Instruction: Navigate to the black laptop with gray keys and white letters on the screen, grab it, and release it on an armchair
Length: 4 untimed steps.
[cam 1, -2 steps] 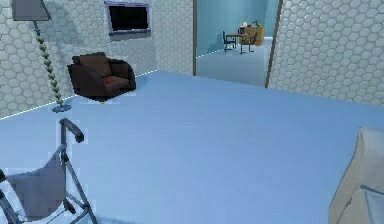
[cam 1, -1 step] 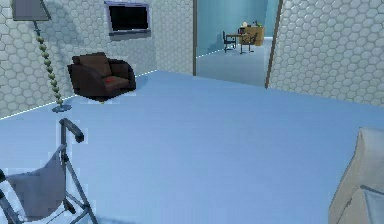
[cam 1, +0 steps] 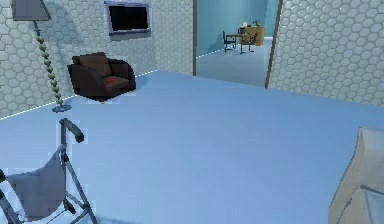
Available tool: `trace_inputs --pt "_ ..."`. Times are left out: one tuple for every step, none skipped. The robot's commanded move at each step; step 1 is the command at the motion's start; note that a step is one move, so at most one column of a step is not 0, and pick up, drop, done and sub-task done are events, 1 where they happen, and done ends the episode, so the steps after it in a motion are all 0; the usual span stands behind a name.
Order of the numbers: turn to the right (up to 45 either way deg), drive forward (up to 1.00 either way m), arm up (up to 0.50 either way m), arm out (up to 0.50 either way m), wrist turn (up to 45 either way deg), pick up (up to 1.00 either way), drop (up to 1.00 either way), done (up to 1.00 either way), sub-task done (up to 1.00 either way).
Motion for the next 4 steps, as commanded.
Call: trace_inputs --pt "0.0 0.0 0.0 0.0 45.0 0.0 0.0 0.0 0.0" --pt "0.0 0.0 0.0 0.0 45.0 0.0 0.0 0.0 0.0" --pt "0.0 0.0 0.0 0.0 45.0 0.0 0.0 0.0 0.0" --pt "0.0 0.0 0.0 0.0 12.0 0.0 0.0 0.0 0.0"
